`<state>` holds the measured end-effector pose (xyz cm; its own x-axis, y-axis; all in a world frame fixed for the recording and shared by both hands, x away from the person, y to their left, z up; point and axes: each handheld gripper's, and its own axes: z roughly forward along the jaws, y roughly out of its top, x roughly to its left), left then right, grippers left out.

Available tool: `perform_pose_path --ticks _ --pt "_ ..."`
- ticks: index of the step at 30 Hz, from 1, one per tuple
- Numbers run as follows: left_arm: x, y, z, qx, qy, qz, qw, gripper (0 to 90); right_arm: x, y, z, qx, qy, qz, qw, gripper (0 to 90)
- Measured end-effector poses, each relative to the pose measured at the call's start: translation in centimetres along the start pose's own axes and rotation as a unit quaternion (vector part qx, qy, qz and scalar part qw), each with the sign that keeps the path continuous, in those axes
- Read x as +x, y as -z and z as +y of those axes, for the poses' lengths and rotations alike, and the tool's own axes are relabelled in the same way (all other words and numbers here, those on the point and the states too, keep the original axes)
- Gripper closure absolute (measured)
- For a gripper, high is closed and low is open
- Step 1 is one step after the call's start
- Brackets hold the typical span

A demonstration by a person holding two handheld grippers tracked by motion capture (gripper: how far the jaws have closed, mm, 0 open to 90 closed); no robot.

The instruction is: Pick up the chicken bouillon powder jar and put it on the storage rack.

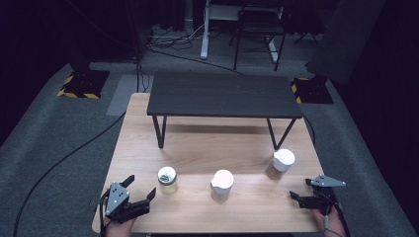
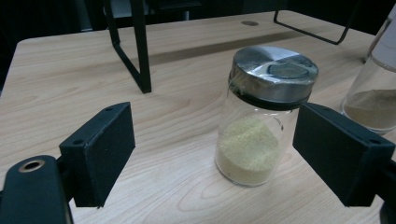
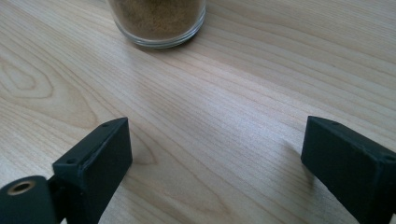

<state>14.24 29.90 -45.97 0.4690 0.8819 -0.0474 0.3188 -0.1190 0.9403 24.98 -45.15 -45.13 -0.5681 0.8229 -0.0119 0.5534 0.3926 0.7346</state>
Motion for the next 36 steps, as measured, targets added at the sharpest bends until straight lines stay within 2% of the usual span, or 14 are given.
perform_pose_path --ticks 20,36 --pt "0.0 -2.2 0.8 -0.010 -0.012 -0.039 0.9991 12.5 0.2 -0.2 0.3 0.007 -0.009 -0.009 0.9999 2.9" --pt "-0.2 -3.7 1.1 -0.012 -0.015 -0.060 0.9980 11.5 0.3 -0.2 0.3 0.008 -0.011 -0.012 0.9998 2.0"
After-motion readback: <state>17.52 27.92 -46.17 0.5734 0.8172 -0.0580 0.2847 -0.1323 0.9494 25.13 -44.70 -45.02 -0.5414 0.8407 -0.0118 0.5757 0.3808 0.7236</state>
